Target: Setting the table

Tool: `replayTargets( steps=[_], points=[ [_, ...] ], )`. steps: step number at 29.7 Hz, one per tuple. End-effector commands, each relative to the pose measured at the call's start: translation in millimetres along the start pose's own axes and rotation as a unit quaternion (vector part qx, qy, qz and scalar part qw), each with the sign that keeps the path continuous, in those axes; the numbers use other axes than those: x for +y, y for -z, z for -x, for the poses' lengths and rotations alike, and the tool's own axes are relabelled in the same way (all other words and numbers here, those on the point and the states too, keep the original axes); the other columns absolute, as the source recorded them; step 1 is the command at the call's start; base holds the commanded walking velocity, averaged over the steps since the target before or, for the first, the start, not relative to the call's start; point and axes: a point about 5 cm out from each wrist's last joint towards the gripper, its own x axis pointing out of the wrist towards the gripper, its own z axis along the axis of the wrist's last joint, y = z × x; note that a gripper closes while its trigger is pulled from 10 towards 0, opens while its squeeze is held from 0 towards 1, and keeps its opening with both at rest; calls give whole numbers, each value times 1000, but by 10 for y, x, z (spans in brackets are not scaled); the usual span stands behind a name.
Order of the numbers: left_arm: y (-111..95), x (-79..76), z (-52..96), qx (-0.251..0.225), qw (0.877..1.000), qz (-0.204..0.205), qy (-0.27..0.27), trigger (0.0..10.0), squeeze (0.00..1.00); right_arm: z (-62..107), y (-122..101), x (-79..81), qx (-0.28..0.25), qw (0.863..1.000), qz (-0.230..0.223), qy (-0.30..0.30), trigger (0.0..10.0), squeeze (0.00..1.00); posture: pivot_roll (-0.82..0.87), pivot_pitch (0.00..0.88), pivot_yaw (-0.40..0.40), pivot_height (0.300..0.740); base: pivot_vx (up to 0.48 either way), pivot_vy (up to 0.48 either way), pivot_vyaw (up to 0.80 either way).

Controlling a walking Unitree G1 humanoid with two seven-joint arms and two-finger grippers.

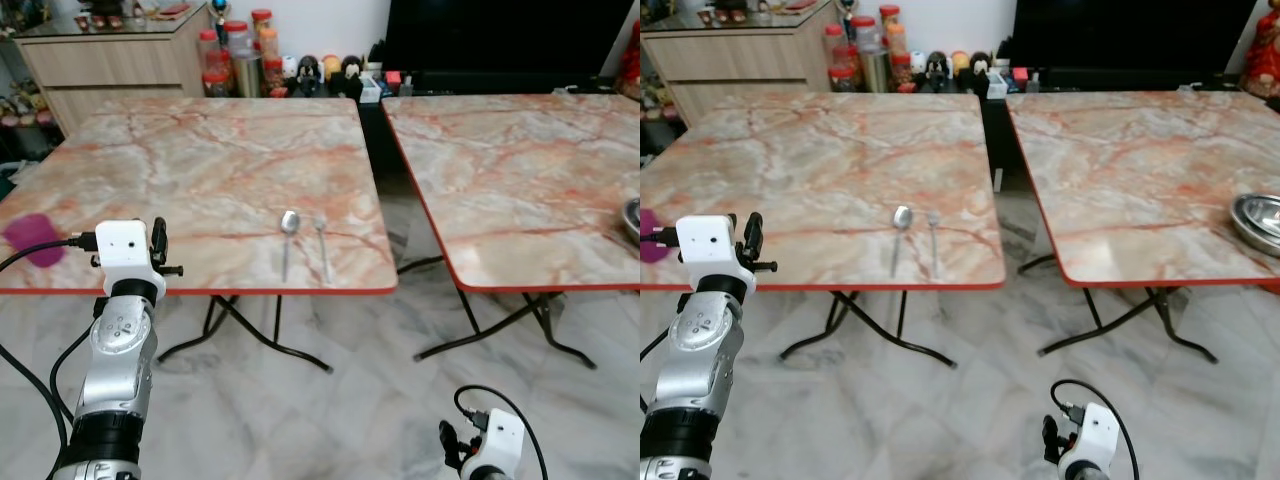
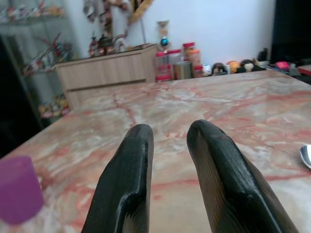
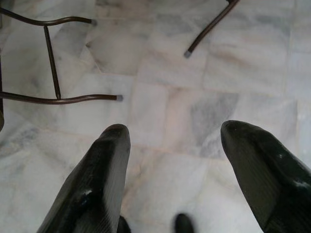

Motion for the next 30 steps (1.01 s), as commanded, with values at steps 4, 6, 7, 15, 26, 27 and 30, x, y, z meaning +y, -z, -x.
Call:
replayTargets(
  steps=[4,6,7,15,26,27,30],
  points=[
    [-34,-64,1,-5,1000,8,14,10000,0,25,43,-44,5,1000,1,5,10000,0,73,0,6,736,0,480,0],
    [-33,-61,1,-5,1000,8,13,10000,0,26,46,-43,5,1000,1,4,10000,0,74,0,7,736,0,480,0],
    [-33,-59,0,-4,1000,8,13,10000,0,27,49,-42,6,1000,1,3,10000,0,75,0,7,736,0,480,0],
    [62,-37,17,15,1000,11,8,10000,0,26,50,-32,4,1000,-3,3,10000,0,79,0,14,736,0,437,0],
    [589,107,333,111,994,-17,3,10000,0,23,49,-28,5,1000,-5,4,10000,0,85,0,14,736,0,0,0],
    [688,110,386,137,991,-9,6,10000,0,23,49,-27,5,1000,-5,4,10000,0,86,0,15,736,0,0,0],
    [850,123,489,174,985,-3,8,10000,0,22,46,-25,5,1000,-5,4,10000,0,84,0,16,736,0,0,0]
  ],
)
